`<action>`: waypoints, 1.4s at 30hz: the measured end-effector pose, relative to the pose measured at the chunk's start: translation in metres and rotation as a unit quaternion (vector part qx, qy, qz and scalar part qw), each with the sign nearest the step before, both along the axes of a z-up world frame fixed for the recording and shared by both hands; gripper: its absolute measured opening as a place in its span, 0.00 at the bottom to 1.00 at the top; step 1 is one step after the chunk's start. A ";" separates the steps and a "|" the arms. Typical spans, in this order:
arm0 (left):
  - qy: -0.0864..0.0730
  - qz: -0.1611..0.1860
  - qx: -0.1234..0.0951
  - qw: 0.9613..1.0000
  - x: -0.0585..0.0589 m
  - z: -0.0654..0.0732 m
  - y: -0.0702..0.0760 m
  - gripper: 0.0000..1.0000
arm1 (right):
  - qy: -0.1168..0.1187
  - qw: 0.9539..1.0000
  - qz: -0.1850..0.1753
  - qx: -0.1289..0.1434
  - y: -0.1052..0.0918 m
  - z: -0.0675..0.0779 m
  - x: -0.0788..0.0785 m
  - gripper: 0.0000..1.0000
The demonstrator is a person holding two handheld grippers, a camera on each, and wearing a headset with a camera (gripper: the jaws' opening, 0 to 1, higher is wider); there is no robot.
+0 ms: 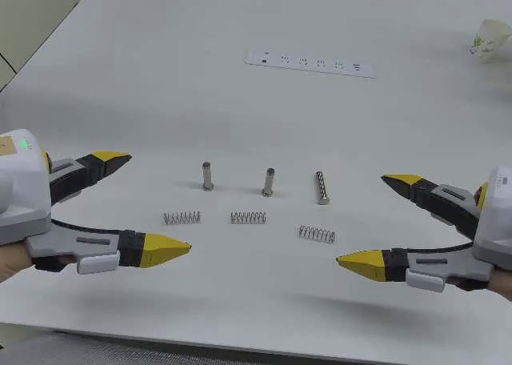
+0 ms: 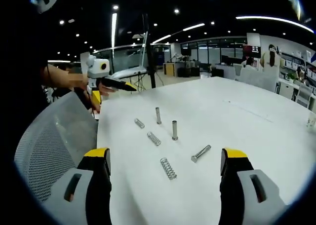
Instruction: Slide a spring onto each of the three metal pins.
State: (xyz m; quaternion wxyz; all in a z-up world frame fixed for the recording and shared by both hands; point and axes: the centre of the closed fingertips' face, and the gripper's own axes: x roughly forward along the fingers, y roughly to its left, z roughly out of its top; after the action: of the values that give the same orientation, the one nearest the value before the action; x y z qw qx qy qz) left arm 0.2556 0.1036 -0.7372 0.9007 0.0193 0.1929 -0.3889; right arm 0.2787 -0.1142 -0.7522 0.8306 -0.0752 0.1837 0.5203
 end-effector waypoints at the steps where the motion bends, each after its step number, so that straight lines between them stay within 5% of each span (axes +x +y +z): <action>1: 0.000 0.000 0.000 1.000 0.000 0.000 0.000 0.98 | 0.000 1.000 -0.001 0.000 0.000 0.000 0.000 0.91; 27: -0.003 0.004 -0.013 1.000 0.001 0.002 0.001 0.98 | 0.002 1.000 -0.001 0.006 0.001 0.002 -0.001 0.93; 42: 0.006 -0.001 -0.016 1.000 0.000 -0.006 0.000 0.98 | 0.022 1.000 -0.005 0.000 -0.005 -0.012 -0.004 0.99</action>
State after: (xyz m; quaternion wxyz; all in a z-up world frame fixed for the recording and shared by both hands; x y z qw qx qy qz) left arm 0.2557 0.1037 -0.7432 0.8991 0.0027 0.1922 -0.3933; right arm 0.2747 -0.1188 -0.7646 0.8289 -0.0625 0.2024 0.5177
